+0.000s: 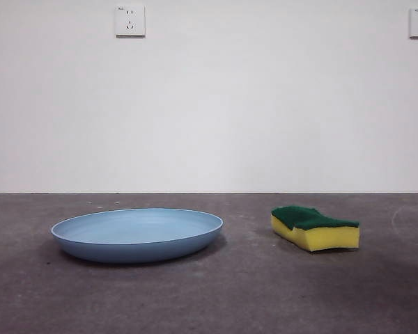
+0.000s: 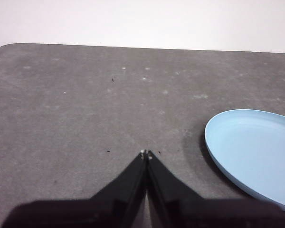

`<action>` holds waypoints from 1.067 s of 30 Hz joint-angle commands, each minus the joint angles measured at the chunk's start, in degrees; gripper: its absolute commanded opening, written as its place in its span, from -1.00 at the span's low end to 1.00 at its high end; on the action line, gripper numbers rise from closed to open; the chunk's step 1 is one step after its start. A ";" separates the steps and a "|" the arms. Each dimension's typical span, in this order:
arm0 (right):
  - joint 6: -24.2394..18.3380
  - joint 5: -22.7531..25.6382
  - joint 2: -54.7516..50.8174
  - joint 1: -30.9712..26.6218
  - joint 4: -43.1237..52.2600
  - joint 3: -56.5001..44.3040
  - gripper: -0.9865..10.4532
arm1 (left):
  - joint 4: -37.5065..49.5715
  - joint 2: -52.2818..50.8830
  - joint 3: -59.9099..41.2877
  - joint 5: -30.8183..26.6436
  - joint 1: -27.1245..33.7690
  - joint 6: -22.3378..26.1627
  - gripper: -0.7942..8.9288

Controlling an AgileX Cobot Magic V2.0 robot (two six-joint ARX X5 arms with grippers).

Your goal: Pick up the plate,pick up the cloth,clean the plate with the cloth

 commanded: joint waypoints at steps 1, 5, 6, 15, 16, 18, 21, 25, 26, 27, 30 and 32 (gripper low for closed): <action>0.57 0.11 -0.11 0.13 0.13 -0.81 -0.86 | 0.11 -0.07 -0.79 0.15 0.24 0.68 -0.84; 1.49 -0.07 -0.11 0.13 0.13 -0.79 -0.86 | 0.20 -0.07 -0.76 0.31 0.24 -0.22 -0.84; 2.78 -0.07 -0.11 0.13 0.13 -0.72 -0.86 | 0.20 -0.07 -0.76 0.57 0.22 -1.36 -0.84; 8.70 0.13 2.03 0.13 -0.09 4.79 -0.86 | -2.73 0.26 2.29 3.26 0.24 -9.81 -0.85; 9.33 0.13 2.93 0.13 -0.09 5.88 -0.86 | -3.56 0.50 3.26 3.28 0.22 -9.94 -0.85; 9.62 0.09 5.75 0.13 -0.11 8.72 -0.86 | -5.25 1.64 5.81 3.28 0.24 -9.94 -0.85; 9.62 -0.11 11.04 0.13 -0.63 13.55 -0.86 | -6.91 4.59 10.03 3.28 0.24 -9.90 -0.85; 9.55 -0.57 19.02 0.13 -3.08 20.96 -0.86 | -7.37 10.34 15.17 3.32 0.24 -9.90 -0.85; 9.40 -1.64 21.16 0.13 -3.78 22.97 -0.86 | -7.52 12.28 16.48 3.34 0.22 -9.90 -0.85; 9.25 -2.78 23.30 0.13 -4.48 24.92 -0.86 | -7.80 14.40 17.86 3.50 0.22 -9.88 -0.85; 7.43 -6.40 29.42 0.13 -7.34 30.42 -0.86 | -9.22 21.16 22.12 6.43 0.22 -9.46 -0.85; 6.60 -8.79 33.44 0.13 -10.45 34.16 -0.86 | -10.84 25.99 25.20 9.35 0.22 -9.22 -0.85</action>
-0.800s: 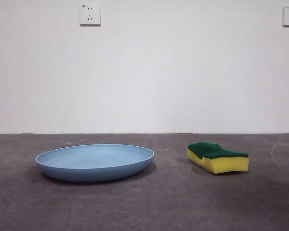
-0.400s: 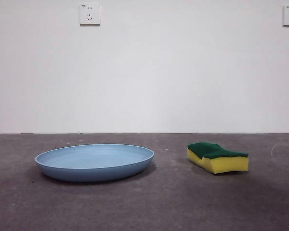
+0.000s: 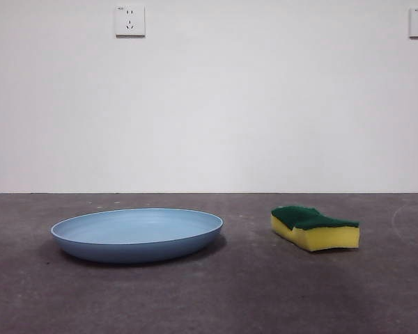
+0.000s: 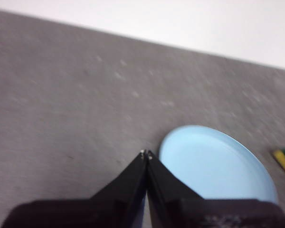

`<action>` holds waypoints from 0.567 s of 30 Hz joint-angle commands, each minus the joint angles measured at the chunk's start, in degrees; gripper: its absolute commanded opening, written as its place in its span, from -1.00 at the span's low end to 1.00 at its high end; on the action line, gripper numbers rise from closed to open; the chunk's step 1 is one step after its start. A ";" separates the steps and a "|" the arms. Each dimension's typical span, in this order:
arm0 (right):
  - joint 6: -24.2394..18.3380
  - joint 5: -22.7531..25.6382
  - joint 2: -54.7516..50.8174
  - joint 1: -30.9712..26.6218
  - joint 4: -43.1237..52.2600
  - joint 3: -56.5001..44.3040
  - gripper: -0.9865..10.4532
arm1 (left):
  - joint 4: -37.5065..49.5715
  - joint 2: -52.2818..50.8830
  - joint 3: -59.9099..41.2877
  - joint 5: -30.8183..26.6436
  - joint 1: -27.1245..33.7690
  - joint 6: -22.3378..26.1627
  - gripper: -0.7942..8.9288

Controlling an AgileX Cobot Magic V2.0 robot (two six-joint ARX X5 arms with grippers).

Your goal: Pick up the plate,pick up the cloth,clean the plate with the cloth

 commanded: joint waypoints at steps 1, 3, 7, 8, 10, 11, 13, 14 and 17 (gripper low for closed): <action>-2.27 -3.17 6.01 0.13 -4.46 5.35 -0.86 | -2.14 7.10 4.42 4.20 0.22 0.50 -0.85; -3.87 -5.42 10.16 0.13 -8.66 9.03 -0.86 | -4.48 12.02 7.69 6.97 0.17 2.27 -0.85; -8.90 -6.99 17.77 0.13 -17.05 14.99 -0.86 | -9.42 20.92 13.68 11.45 -0.04 5.92 -0.84; -10.12 -6.97 19.54 0.13 -19.04 16.17 -0.85 | -10.54 22.95 15.04 12.24 -0.04 6.58 -0.84; -11.37 -6.97 22.49 0.13 -21.70 17.84 -0.80 | -11.76 26.27 17.11 13.25 -0.04 6.80 -0.84; -11.37 -6.97 23.45 0.13 -22.10 18.14 -0.76 | -11.74 27.39 17.66 13.51 -0.04 6.78 -0.83; -11.37 -6.91 25.31 0.13 -22.18 18.25 -0.53 | -10.71 29.53 18.21 15.10 -0.04 6.75 -0.68; -11.37 -6.91 25.88 0.13 -22.21 18.25 -0.39 | -9.94 30.36 18.21 15.96 -0.04 6.71 -0.49; -11.34 -6.78 26.32 0.13 -22.18 18.25 0.03 | -6.78 32.54 18.21 15.89 -0.04 2.78 -0.07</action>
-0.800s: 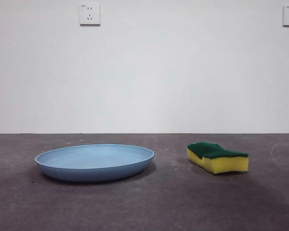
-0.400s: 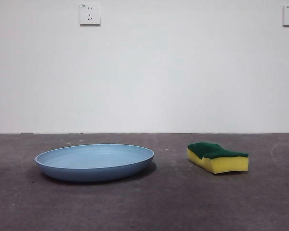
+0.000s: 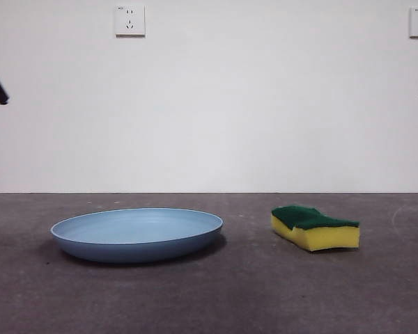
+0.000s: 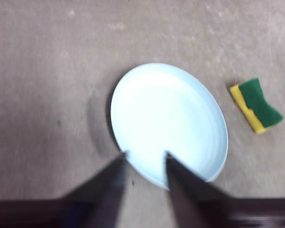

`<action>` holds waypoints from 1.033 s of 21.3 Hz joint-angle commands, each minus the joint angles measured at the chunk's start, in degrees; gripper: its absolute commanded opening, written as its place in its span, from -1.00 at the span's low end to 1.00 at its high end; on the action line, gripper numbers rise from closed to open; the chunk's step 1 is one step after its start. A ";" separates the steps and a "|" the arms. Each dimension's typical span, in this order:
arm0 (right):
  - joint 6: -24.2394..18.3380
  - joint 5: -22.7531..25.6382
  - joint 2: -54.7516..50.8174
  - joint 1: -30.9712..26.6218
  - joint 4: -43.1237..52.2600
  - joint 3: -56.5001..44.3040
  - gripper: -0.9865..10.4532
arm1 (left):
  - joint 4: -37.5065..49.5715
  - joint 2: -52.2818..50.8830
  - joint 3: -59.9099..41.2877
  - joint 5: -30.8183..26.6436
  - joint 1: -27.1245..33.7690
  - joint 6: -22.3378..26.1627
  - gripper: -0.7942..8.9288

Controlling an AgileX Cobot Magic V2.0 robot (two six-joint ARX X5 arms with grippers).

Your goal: Pick up the plate,pick up the cloth,clean the plate with the cloth

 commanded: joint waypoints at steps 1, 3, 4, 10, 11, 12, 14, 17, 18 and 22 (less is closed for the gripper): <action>-0.57 0.07 0.07 0.13 0.17 0.28 0.06 | 2.01 1.44 0.02 0.46 -0.02 -2.01 -0.07; -0.44 0.04 0.07 0.13 0.17 0.28 0.06 | 3.72 3.52 0.13 0.39 -0.15 -2.01 -0.07; -0.37 0.02 0.07 0.13 0.17 0.28 0.06 | 3.61 5.27 0.85 0.11 -0.50 -1.99 -0.07; 0.35 -0.02 0.07 0.13 0.15 0.28 0.05 | -2.19 21.40 12.22 -7.34 -5.01 2.32 -0.07; 0.35 -0.04 0.07 0.13 0.15 0.28 0.05 | -3.45 24.33 14.56 -9.25 -5.97 3.28 -0.07; 0.35 -0.04 0.07 0.13 0.15 0.28 0.05 | -4.42 27.10 16.63 -10.82 -6.84 4.17 -0.07; 0.52 -0.02 0.07 0.13 0.15 0.28 0.05 | -4.39 31.93 19.47 -12.79 -8.39 5.14 -0.07; 0.52 0.00 0.07 0.13 0.15 0.28 0.05 | -2.73 38.18 21.11 -14.78 -10.14 5.73 -0.07; 0.52 0.00 0.07 0.13 0.15 0.28 0.05 | -2.34 39.85 21.14 -14.75 -10.36 5.81 -0.07; 0.52 0.00 0.07 0.13 0.15 0.28 0.05 | -1.27 46.18 21.14 -14.73 -10.93 5.84 -0.07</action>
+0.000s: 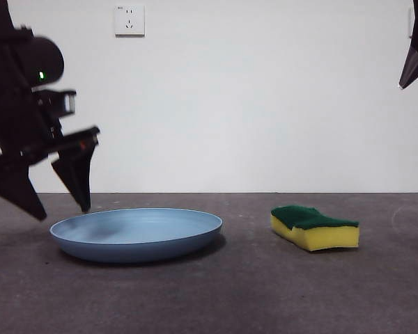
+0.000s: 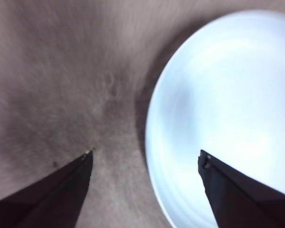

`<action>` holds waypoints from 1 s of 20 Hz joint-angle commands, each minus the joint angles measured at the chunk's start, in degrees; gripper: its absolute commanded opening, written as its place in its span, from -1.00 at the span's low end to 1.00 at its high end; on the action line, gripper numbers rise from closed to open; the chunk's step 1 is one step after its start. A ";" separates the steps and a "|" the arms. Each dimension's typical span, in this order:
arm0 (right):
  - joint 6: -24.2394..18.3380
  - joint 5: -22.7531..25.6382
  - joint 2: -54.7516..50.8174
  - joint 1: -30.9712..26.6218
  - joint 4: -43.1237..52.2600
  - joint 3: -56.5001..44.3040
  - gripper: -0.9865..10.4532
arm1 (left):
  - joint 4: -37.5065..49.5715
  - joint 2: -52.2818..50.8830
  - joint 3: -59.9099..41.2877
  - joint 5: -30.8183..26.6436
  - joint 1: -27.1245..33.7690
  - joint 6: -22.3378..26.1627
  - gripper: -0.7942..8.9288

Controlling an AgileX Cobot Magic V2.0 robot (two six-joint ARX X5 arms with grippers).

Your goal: Pick up the plate,pick up the cloth,clean the plate with the cloth

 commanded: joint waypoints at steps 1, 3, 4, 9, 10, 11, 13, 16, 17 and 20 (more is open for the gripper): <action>0.39 0.00 0.07 0.13 0.15 0.28 0.05 | 0.72 3.10 -0.11 -0.09 -0.35 0.87 -0.07; 0.46 0.00 0.07 0.13 0.15 0.28 0.05 | 1.07 4.55 -0.11 -0.09 -0.63 0.87 -0.07; 0.61 0.00 0.07 0.13 0.15 0.28 0.05 | 1.40 4.83 -0.11 -0.11 -0.79 0.90 -0.07; 1.05 -0.07 0.07 0.13 0.22 0.28 0.05 | 1.90 4.85 -0.11 -0.07 -2.08 3.61 -0.88; 1.05 -0.07 0.09 0.15 0.39 0.28 0.05 | 2.08 4.85 -0.11 -0.11 -2.38 3.96 -0.85; 1.05 -0.07 0.09 0.22 0.70 0.28 0.05 | 2.14 4.85 -0.11 -0.11 -2.54 3.93 -0.85; 1.05 -0.04 0.09 1.09 2.12 0.28 0.05 | 1.90 4.68 0.26 -0.11 -2.86 3.93 -0.85; 1.03 -0.02 1.60 3.91 3.41 1.09 0.05 | -1.25 3.23 2.56 -0.15 -3.13 4.13 -0.85; 1.03 0.09 2.86 5.31 3.41 1.95 0.05 | -2.49 2.21 3.30 -0.17 -3.17 4.20 -0.85; 0.52 0.52 7.89 9.51 3.37 5.77 0.05 | -5.99 -1.75 5.22 -0.24 -3.28 5.33 -0.85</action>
